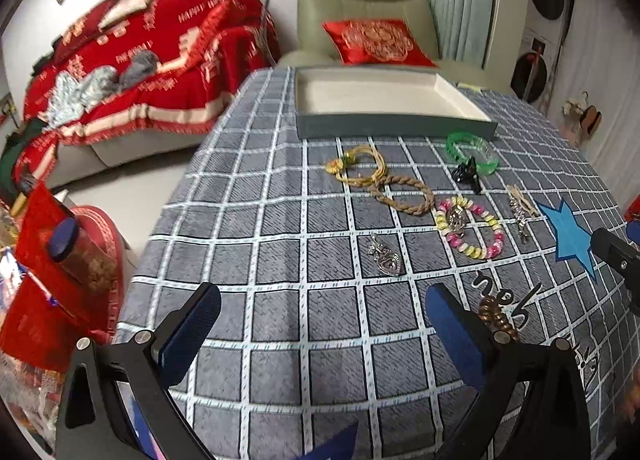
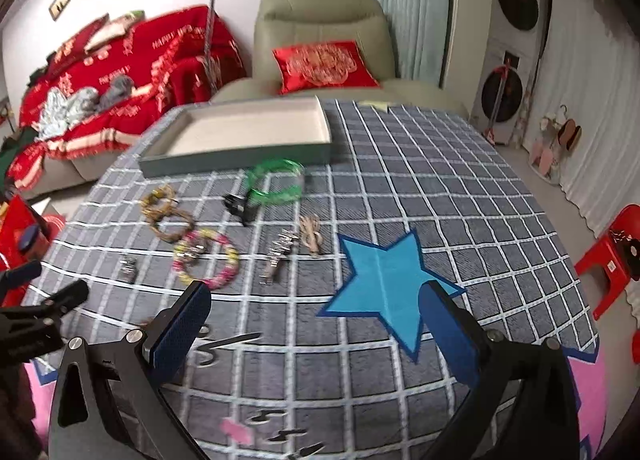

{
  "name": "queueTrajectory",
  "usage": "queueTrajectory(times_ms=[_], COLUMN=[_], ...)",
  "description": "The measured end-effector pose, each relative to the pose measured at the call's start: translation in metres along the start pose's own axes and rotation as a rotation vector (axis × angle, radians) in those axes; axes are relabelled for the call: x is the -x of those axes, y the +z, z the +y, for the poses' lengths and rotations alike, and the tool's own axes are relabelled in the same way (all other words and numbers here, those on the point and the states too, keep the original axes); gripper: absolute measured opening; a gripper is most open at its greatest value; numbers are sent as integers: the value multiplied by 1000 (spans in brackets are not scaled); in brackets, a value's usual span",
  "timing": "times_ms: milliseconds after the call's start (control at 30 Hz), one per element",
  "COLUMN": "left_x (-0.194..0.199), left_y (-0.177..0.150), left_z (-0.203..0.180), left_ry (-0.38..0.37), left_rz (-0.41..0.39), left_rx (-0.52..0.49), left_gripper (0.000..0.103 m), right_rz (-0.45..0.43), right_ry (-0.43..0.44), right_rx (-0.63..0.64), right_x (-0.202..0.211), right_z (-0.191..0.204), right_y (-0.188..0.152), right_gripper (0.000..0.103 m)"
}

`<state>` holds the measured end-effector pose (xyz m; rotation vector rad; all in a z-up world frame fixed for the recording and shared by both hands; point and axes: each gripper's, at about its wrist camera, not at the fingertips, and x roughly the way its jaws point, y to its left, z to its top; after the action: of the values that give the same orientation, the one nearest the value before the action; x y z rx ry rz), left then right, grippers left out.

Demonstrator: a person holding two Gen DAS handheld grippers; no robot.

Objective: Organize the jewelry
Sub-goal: 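Grasp the silver heart pendant with left tool while right tool grasps gold hair clip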

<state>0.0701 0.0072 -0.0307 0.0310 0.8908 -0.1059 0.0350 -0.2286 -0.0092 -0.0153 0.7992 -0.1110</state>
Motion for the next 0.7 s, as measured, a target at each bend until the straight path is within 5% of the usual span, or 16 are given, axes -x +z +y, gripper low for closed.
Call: queueTrajectory(times_ms=[333,700], left_x=[-36,-57], left_y=[15,15], left_z=[-14,-28], left_ry=[-60,-59], left_rz=[82,125], left_rx=[-42,-66], left_gripper=[103,97], right_rz=[180,215], right_ry=[-25,27], right_rx=[16,60], right_x=[-68,-101], right_z=[-23,-8], right_y=[13,28], right_gripper=[100,74])
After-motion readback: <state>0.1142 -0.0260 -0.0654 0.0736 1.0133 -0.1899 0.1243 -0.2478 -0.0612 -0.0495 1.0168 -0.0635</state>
